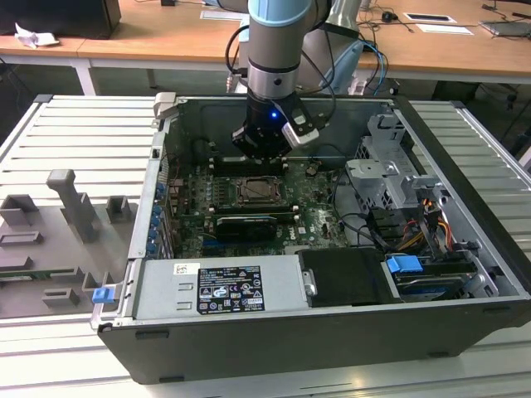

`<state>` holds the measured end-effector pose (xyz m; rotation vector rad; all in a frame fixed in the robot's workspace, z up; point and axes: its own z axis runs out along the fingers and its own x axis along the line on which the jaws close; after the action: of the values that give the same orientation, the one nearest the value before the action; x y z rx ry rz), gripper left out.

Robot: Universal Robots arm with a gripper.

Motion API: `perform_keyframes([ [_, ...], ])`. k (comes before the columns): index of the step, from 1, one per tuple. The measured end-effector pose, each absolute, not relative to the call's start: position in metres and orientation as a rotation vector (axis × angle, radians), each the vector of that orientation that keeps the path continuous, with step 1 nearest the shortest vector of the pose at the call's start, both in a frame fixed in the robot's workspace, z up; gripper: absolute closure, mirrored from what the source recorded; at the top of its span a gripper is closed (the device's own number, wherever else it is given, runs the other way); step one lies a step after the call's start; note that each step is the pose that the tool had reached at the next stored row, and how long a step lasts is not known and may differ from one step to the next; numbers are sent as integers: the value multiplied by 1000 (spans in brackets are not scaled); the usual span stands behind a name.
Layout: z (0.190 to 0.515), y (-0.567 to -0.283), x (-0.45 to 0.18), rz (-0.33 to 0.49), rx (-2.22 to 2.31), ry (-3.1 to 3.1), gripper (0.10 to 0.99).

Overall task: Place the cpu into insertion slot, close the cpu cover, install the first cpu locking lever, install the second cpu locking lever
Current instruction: 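Install the second cpu locking lever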

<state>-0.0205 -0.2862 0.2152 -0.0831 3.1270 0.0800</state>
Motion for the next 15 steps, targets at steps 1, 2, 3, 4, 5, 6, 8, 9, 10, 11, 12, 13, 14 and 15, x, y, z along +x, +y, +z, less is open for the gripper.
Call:
perform_keyframes([
  [1,215,-286,-21,80,-83,3127,980],
  [2,215,-286,-21,80,-83,3127,980],
  [3,215,-287,-21,80,-83,3127,980],
  [4,215,-287,-21,80,-83,3127,980],
  [5,215,-287,-21,80,-83,3127,980],
  [6,215,-288,-21,80,-83,3127,980],
  [8,215,-289,-21,80,-83,3127,980],
  [9,215,-289,-21,80,-83,3127,980],
  [10,217,-289,-21,80,-83,3127,980],
  [11,220,-289,-21,80,-83,3127,980],
  [12,224,-289,-21,80,-83,3127,980],
  [13,228,-289,-21,80,-83,3127,980],
  [14,233,-289,-21,79,-83,3127,980],
  [15,237,-289,-21,79,-83,3127,980],
])
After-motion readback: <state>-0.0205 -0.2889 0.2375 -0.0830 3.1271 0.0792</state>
